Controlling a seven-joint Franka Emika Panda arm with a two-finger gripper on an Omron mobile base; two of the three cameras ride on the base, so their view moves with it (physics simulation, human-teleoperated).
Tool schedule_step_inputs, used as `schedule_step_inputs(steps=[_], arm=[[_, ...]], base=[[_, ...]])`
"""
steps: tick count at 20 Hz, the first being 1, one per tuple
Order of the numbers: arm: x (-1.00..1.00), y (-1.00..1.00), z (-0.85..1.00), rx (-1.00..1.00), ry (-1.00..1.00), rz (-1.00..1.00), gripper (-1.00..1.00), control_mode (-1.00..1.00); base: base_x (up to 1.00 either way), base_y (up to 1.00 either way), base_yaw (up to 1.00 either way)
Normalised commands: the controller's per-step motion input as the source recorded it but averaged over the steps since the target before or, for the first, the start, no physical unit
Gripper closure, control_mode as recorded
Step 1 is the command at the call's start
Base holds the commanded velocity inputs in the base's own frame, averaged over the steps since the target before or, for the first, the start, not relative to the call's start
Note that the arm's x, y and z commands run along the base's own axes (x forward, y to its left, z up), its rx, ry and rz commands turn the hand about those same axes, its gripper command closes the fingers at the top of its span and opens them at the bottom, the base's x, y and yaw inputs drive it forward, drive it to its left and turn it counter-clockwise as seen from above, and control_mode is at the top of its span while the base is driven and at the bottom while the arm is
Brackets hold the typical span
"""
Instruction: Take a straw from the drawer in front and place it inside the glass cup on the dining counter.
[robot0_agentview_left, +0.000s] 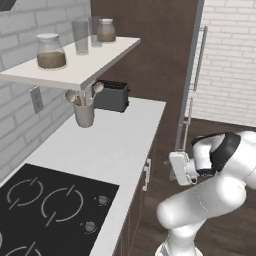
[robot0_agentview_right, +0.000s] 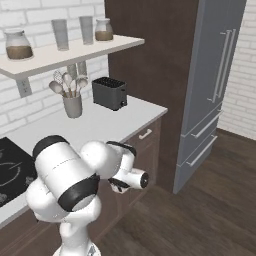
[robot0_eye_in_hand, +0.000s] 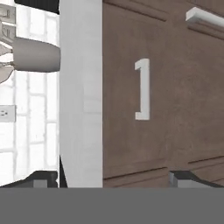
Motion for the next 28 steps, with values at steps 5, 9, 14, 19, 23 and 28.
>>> schedule_step_inputs(steps=[5, 9, 14, 19, 23, 28], arm=[[0.48, 0.22, -0.48, 0.06, 0.00, 0.03, -1.00, -1.00], [0.36, 0.11, -0.47, 0.08, 0.00, 0.02, -1.00, -1.00], [0.39, 0.04, -0.48, 0.09, -0.01, 0.01, -1.00, -1.00], [0.41, 0.01, -0.39, 0.08, -0.05, 0.02, -1.00, -1.00], [0.46, 0.06, -0.29, 0.05, -0.05, 0.01, -1.00, -1.00], [0.59, 0.08, -0.22, 0.01, -0.02, 0.00, -1.00, -1.00]], base=[[0.00, 0.00, 0.00], [0.00, 0.00, 0.00], [0.00, 0.00, 0.00], [0.00, 0.00, 0.00], [0.00, 0.00, 0.00], [0.00, 0.00, 0.00]])
